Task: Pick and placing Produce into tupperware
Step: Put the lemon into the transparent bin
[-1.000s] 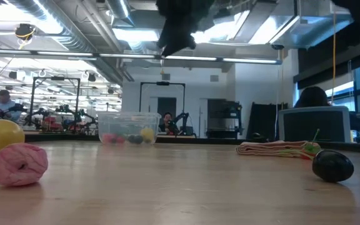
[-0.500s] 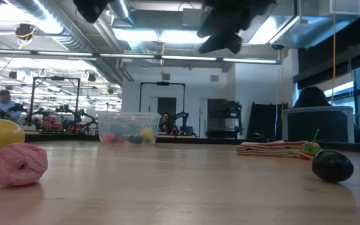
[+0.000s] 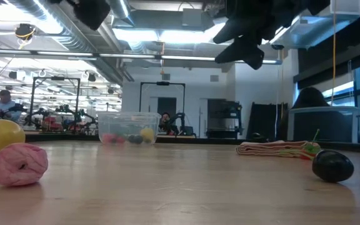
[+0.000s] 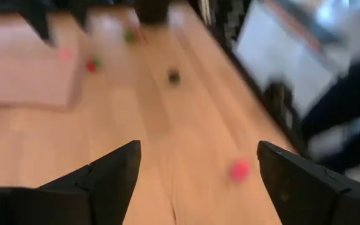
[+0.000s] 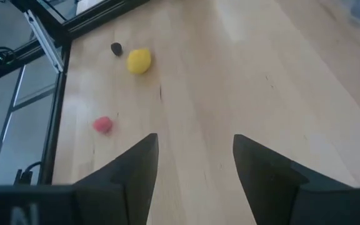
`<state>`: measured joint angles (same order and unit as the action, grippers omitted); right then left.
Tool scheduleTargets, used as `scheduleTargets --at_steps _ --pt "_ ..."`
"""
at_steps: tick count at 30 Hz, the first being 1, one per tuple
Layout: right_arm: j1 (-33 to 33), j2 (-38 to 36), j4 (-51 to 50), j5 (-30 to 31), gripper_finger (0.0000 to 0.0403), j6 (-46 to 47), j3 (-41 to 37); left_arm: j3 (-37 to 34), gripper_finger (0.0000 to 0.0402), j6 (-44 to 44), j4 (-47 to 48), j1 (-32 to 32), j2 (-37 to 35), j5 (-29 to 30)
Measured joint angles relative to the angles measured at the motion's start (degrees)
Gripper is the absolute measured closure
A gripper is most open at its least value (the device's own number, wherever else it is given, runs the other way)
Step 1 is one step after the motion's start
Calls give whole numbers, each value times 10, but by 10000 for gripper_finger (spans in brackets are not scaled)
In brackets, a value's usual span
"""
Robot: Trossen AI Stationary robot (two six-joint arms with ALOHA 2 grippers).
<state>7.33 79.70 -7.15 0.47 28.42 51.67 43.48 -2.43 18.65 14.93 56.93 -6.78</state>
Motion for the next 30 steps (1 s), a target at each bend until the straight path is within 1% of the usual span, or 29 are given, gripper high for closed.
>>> scheduleTargets --at_steps 2,5,7,9,13,16,18,22,30 --pt "0 0 0 0 194 0 -1 0 99 5 43 21 14 16" --pt "0 0 3 0 194 0 -1 0 106 -30 108 51 38 56" --pt "0 0 2 0 194 -1 -1 0 108 -33 131 75 57 78" --pt "0 0 3 0 194 -1 -1 0 109 -31 133 95 77 90" --pt "0 0 2 1 194 -2 -1 0 109 -45 138 121 120 93" --pt "0 0 2 18 194 -2 -1 0 109 -65 143 134 154 93" --pt "0 0 2 29 194 -3 -1 0 109 -74 144 140 177 92" --pt "0 0 1 30 194 -3 -1 0 109 -95 142 147 216 89" --pt "0 0 1 30 194 -4 -1 0 109 -147 132 147 270 92"
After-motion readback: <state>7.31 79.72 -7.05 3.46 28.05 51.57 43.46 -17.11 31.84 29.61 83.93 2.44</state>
